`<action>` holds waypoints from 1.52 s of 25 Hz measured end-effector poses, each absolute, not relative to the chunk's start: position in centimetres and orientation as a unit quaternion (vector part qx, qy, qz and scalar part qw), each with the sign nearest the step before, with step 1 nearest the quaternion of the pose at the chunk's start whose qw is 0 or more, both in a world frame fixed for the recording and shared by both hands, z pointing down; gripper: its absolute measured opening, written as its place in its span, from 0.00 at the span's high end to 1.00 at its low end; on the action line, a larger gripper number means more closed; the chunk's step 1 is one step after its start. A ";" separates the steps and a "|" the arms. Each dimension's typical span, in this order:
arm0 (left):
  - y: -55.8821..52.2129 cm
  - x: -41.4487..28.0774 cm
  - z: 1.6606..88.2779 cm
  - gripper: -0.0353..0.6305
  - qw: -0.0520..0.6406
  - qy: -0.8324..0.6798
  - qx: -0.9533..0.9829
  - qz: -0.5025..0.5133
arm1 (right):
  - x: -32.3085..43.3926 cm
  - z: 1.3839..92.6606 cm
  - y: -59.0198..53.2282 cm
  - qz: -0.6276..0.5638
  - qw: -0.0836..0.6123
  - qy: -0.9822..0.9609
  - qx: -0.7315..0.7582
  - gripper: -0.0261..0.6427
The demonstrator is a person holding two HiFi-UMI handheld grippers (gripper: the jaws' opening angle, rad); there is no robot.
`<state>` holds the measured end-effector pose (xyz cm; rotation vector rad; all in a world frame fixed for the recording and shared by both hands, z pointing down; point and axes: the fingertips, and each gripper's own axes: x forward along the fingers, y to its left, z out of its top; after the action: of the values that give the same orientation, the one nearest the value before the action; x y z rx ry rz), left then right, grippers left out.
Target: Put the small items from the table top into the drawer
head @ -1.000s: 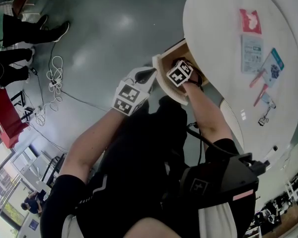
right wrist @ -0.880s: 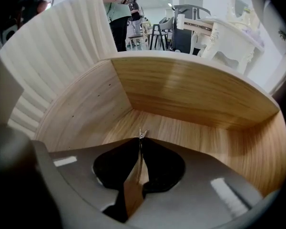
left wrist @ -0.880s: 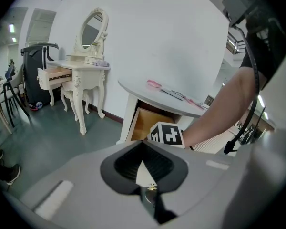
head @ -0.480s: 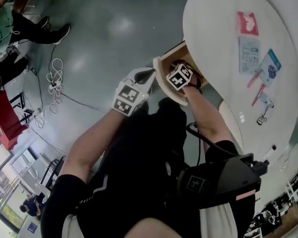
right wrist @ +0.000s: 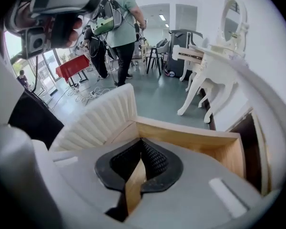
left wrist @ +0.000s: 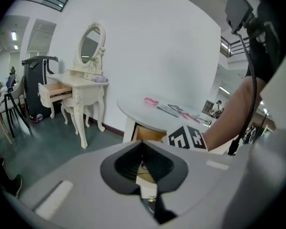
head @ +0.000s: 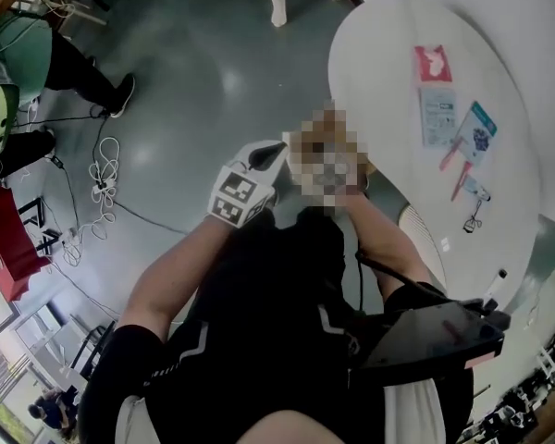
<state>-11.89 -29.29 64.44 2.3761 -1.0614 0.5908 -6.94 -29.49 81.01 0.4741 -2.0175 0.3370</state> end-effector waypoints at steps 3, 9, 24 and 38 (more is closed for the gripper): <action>-29.3 -12.2 62.8 0.95 0.226 -0.389 0.869 0.205 | -7.1 78.3 -29.2 0.136 0.484 -0.840 0.205 0.96; -29.9 -12.2 59.5 0.95 0.200 -0.388 0.881 0.183 | -7.6 72.5 -29.3 0.123 0.441 -0.860 0.226 0.96; -30.2 -13.2 50.8 0.95 0.146 -0.422 0.888 0.111 | -7.9 57.3 -29.8 0.117 0.286 -0.902 0.302 0.96; -30.4 -12.2 43.0 0.95 0.103 -0.430 0.896 0.038 | -5.5 44.2 -30.4 0.090 0.137 -0.917 0.363 0.96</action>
<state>-12.24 -30.45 43.04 2.6451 -1.2689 0.1121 -5.45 -30.45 44.16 1.0490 -2.6545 0.2595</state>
